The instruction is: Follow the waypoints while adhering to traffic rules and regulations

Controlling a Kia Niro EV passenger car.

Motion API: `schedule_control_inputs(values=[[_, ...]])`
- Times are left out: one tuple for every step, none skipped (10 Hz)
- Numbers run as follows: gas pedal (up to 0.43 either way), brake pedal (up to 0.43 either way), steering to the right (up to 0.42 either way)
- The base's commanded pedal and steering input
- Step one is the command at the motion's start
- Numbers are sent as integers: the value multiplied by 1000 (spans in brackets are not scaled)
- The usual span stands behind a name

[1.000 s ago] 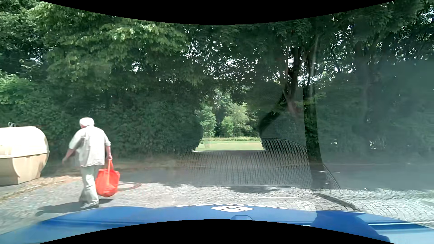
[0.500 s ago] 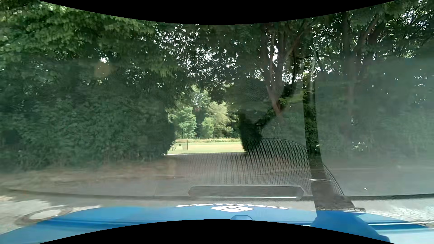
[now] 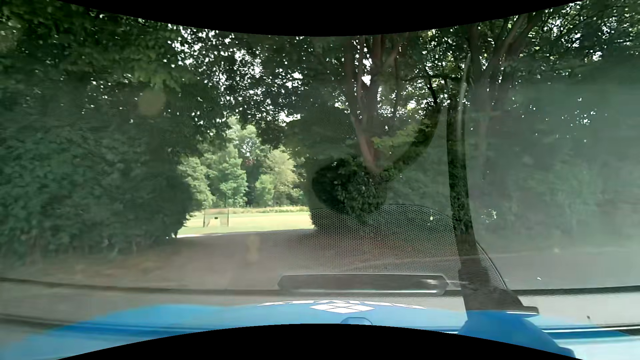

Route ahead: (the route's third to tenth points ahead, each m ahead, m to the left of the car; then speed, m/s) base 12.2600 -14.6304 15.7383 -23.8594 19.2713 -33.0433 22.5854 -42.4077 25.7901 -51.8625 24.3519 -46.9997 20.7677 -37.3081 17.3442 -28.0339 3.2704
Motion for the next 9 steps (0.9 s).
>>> schedule_control_inputs(values=[[138,0,446],[138,0,453],[138,0,459],[150,0,465],[150,0,466],[150,0,466],[150,0,465],[150,0,465],[150,0,467]])
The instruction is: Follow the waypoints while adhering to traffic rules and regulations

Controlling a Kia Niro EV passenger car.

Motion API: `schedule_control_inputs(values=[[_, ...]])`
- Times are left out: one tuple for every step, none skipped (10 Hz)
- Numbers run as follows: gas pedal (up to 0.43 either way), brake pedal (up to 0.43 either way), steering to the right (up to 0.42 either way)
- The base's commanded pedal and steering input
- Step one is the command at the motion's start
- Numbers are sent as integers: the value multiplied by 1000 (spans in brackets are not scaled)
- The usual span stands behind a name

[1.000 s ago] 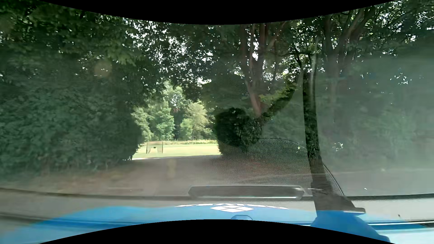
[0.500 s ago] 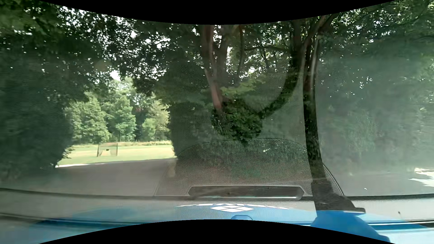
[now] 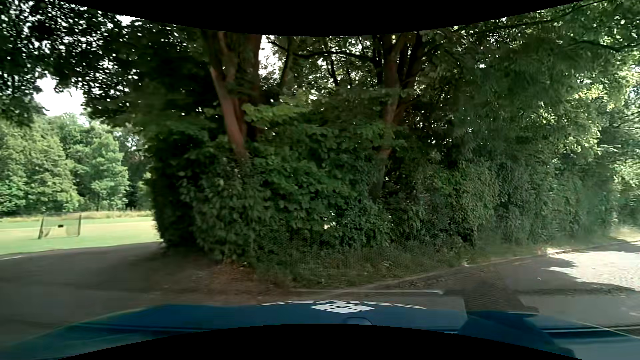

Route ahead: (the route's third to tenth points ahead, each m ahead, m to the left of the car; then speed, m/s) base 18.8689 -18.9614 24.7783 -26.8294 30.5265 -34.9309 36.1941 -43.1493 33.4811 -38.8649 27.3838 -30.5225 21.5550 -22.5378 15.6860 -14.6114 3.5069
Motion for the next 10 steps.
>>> schedule_control_inputs(values=[[150,0,469],[189,0,469],[197,0,476],[197,0,479],[197,0,481],[197,0,480],[197,0,477],[197,0,473],[197,0,470],[197,0,470]])
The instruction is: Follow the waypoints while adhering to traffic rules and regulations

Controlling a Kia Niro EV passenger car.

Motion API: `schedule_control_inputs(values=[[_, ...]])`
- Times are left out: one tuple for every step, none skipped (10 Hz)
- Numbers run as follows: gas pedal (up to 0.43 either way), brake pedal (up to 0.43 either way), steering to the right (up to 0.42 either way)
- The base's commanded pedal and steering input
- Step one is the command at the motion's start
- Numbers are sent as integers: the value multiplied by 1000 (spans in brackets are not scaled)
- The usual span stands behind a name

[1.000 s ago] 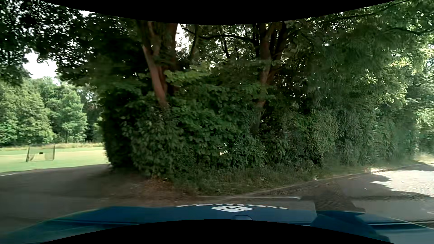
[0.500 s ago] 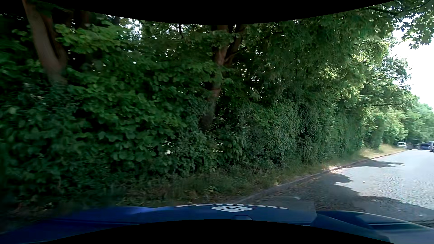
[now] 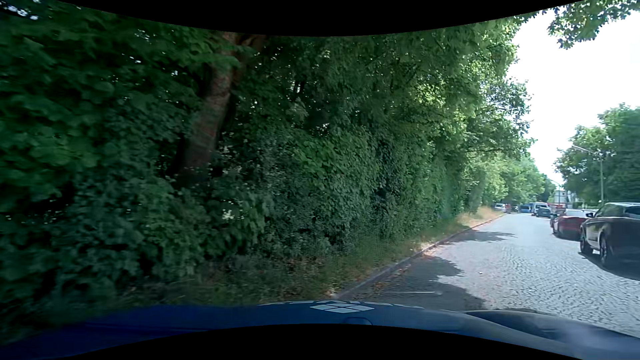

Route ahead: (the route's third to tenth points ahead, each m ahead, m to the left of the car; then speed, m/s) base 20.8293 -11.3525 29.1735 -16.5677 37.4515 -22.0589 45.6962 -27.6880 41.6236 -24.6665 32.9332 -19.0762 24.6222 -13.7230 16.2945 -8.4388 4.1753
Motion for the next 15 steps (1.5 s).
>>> schedule_control_inputs(values=[[197,0,468],[209,0,464],[209,0,459],[209,0,451],[209,0,434],[209,0,395],[209,0,352],[209,0,313],[209,0,275],[209,0,243],[189,0,210],[157,0,180],[79,0,145],[0,0,105],[0,0,79]])
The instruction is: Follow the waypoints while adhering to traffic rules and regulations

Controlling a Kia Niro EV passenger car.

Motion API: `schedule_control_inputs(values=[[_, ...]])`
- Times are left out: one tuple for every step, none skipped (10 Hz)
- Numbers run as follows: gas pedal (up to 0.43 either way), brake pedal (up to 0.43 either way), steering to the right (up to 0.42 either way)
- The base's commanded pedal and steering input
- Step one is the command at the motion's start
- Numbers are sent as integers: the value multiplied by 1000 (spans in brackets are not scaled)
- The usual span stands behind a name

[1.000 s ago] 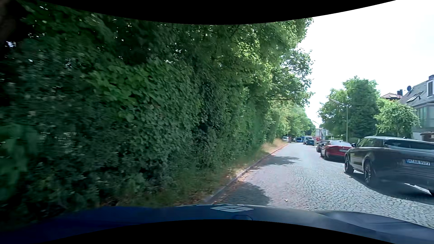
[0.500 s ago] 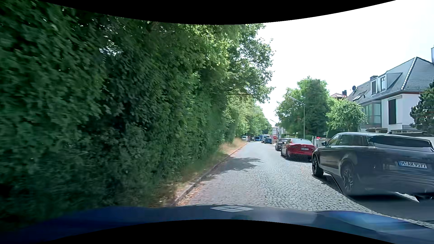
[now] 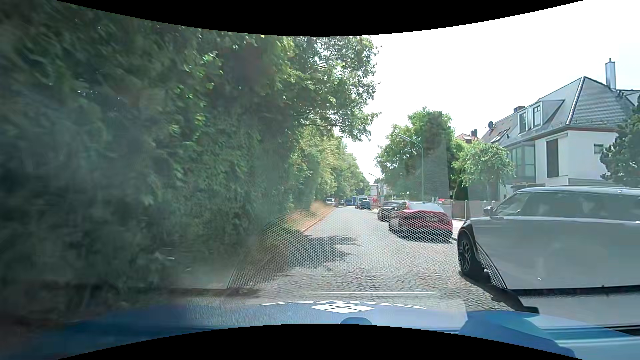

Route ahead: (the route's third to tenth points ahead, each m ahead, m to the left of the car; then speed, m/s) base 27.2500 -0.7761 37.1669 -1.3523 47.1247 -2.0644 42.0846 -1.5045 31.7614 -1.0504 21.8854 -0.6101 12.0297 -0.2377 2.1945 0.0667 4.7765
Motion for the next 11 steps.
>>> schedule_control_inputs(values=[[0,0,62],[8,0,45],[67,0,38],[87,0,36],[110,0,26],[110,0,16],[118,0,13],[118,0,11],[118,0,4],[118,0,0],[118,0,0]])
